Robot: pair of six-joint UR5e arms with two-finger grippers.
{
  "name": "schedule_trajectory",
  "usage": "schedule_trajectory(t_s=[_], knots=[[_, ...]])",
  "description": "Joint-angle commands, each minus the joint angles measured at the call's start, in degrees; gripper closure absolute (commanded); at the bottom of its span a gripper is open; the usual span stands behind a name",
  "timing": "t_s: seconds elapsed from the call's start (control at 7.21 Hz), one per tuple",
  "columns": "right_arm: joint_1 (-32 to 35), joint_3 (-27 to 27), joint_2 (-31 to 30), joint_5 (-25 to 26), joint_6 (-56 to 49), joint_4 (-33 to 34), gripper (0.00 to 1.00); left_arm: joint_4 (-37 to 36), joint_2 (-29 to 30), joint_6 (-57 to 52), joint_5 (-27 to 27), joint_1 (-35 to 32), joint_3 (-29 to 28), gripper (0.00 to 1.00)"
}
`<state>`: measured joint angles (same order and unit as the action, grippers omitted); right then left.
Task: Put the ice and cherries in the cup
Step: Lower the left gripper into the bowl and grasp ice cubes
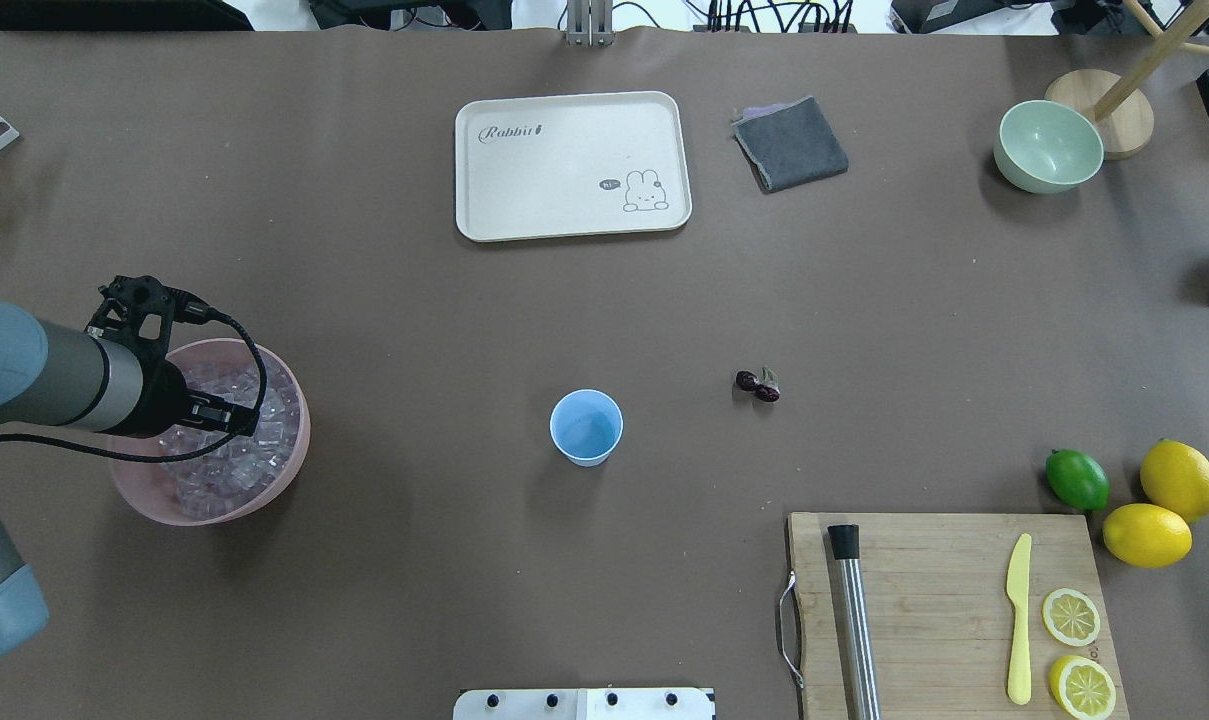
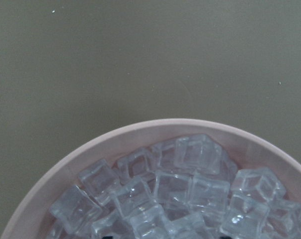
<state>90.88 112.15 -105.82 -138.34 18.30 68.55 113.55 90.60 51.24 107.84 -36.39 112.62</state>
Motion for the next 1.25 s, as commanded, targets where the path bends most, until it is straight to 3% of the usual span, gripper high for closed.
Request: schedule_trajectory(t_s=[0.0,0.69,1.11], knots=[[0.00,0.00,0.00,0.00,0.07,0.00,0.00,0.00,0.02,0.00,0.00,0.00,0.14,0.38],[0.00,0.00,0.00,0.00,-0.02,0.00,0.00,0.00,-0.16,0.00,0.00,0.00,-0.12,0.38],[0.00,0.00,0.00,0.00,-0.02,0.00,0.00,0.00,-0.07,0.00,0.00,0.00,-0.12,0.46]])
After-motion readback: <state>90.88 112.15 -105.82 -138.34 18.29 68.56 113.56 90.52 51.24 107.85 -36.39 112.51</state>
